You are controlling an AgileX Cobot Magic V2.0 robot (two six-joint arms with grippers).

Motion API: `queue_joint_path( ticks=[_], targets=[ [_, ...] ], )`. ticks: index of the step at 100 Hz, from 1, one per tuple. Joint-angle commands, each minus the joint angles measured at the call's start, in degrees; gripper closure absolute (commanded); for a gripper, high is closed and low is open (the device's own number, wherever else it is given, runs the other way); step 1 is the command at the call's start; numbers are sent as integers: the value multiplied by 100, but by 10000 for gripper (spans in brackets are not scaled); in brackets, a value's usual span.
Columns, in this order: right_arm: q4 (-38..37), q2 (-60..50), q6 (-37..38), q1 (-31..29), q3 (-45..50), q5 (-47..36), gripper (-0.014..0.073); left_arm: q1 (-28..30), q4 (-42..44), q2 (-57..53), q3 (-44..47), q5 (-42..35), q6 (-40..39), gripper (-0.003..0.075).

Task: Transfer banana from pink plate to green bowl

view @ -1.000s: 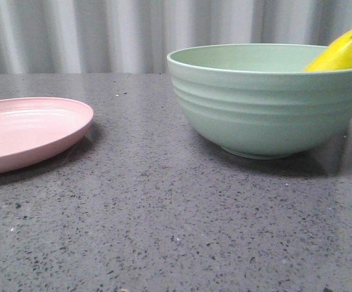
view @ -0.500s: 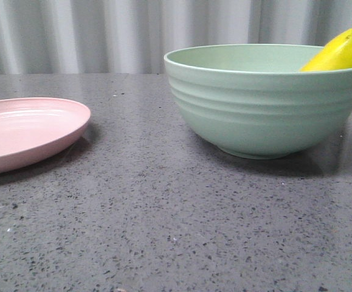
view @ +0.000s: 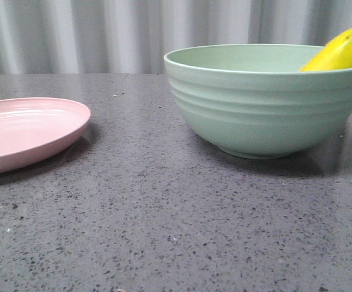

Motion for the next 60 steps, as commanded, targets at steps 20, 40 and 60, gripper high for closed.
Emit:
queue_joint_path(
  ticks=[20,40,60],
  targets=[
    [-208,-105,-49,-49,109,1417,657,-47,-31,-159,61,-355,-47,741],
    [-208,-105,-49,-49,109,1631,657,-47,-31,-159,61,-355,-47,741],
    [-208,-105,-49,-49,109,1631,657,-47,-31,-159,61,-355,-47,741]
  ],
)
